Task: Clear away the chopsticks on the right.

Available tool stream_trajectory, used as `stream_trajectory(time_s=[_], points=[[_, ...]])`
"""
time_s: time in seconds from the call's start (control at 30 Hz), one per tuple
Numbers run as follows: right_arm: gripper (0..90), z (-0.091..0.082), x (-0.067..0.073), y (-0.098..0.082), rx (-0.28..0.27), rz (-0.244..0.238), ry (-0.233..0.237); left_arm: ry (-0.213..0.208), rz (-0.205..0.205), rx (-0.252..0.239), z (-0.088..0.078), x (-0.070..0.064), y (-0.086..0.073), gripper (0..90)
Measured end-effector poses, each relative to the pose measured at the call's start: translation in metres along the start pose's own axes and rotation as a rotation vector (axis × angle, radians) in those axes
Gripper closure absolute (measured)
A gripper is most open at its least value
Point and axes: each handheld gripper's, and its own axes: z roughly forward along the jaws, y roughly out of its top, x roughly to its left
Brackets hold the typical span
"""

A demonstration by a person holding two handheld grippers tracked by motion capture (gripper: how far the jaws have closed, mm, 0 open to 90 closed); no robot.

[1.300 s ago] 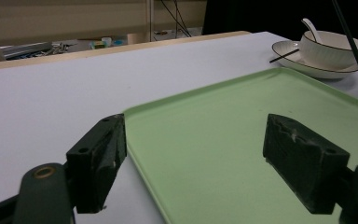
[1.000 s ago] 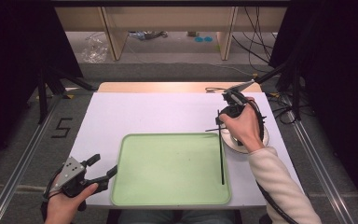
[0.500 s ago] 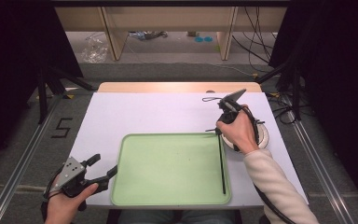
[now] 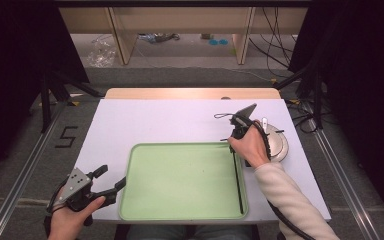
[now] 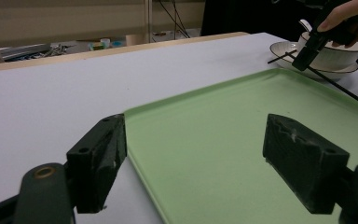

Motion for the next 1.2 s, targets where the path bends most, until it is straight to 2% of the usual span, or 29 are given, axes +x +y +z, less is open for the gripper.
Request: stream_trajectory(time_s=[0.07, 0.17, 0.2, 0.27, 0.3, 0.43, 0.47, 0.53, 0.63, 0.7, 0.73, 0.77, 0.8, 0.83, 0.9, 0.93, 0.97, 1.0, 1.03, 1.07, 1.1, 1.13, 1.2], points=[[87.8, 0.001, 0.001, 0.0, 0.011, 0.01, 0.008, 0.0, 0.0, 0.0, 0.0, 0.0, 0.0, 21.7], [87.7, 0.009, 0.001, -0.001, 0.035, -0.031, -0.024, 0.0, 0.0, 0.0, 0.0, 0.0, 0.0, 21.7], [87.7, 0.009, 0.001, -0.001, 0.035, -0.031, -0.024, -0.001, 0.0, 0.001, 0.0, 0.0, 0.0, 21.7], [87.6, 0.013, 0.006, -0.001, 0.042, 0.013, -0.032, 0.0, 0.0, 0.001, 0.0, 0.0, 0.0, 21.7], [87.5, 0.015, 0.005, -0.001, 0.044, -0.001, -0.037, 0.0, 0.0, 0.0, 0.0, 0.0, 0.0, 21.7], [86.9, 0.018, 0.006, -0.002, 0.049, -0.001, -0.053, -0.001, 0.0, 0.001, 0.0, 0.0, 0.0, 21.7], [86.4, 0.018, 0.004, -0.002, 0.048, -0.025, -0.056, -0.001, 0.001, 0.002, 0.0, 0.0, 0.0, 21.7], [82.7, 0.018, 0.005, -0.001, 0.048, -0.023, -0.058, -0.001, 0.0, 0.001, 0.0, 0.0, 0.0, 21.7], [82.0, 0.015, 0.006, -0.002, 0.024, -0.056, -0.062, 0.0, 0.001, 0.002, 0.0, 0.0, 0.0, 21.7], [81.2, 0.009, 0.008, -0.003, -0.006, -0.102, -0.064, -0.001, 0.001, 0.001, 0.0, 0.0, 0.0, 21.7], [78.5, 0.001, 0.011, -0.003, -0.053, -0.162, -0.063, -0.001, 0.0, 0.0, 0.0, 0.0, 0.0, 21.7], [78.5, 0.001, 0.011, -0.003, -0.053, -0.162, -0.063, -0.001, 0.001, 0.001, 0.0, 0.0, 0.0, 21.7], [76.1, -0.004, 0.012, -0.003, -0.084, -0.25, -0.054, -0.001, 0.001, 0.001, 0.0, 0.0, 0.0, 21.7], [71.6, -0.007, 0.013, -0.003, -0.142, -0.388, -0.079, -0.001, 0.001, 0.001, 0.0, 0.0, 0.0, 21.7], [59.5, -0.011, 0.015, -0.002, -0.287, -0.796, -0.195, -0.001, 0.001, 0.002, 0.0, 0.0, 0.0, 21.7], [56.2, -0.011, 0.019, -0.002, -0.29, -1.155, -0.341, 0.0, 0.001, 0.003, 0.0, 0.0, 0.0, 21.8], [56.2, -0.011, 0.019, -0.002, -0.29, -1.155, -0.341, 0.001, 0.002, 0.003, 0.0, 0.0, 0.0, 21.8], [56.6, -0.008, 0.019, -0.003, -0.278, -1.249, -0.367, 0.001, 0.002, 0.004, 0.0, 0.0, 0.0, 21.8], [59.6, -0.004, 0.017, -0.002, -0.235, -1.349, -0.39, 0.001, 0.002, 0.004, 0.0, 0.0, 0.0, 21.8], [60.2, -0.001, 0.016, -0.002, -0.218, -1.364, -0.406, 0.001, 0.001, 0.003, 0.0, 0.0, 0.0, 21.7], [60.2, -0.001, 0.016, -0.002, -0.218, -1.364, -0.406, 0.002, 0.0, 0.002, 0.0, 0.0, 0.0, 21.7], [60.8, 0.002, 0.014, -0.002, -0.198, -1.393, -0.408, -0.002, -0.001, -0.002, 0.001, 0.0, 0.0, 21.8], [61.7, 0.005, 0.011, 0.0, -0.19, -1.417, -0.407, -0.001, -0.001, -0.001, 0.001, 0.0, 0.0, 21.8]])
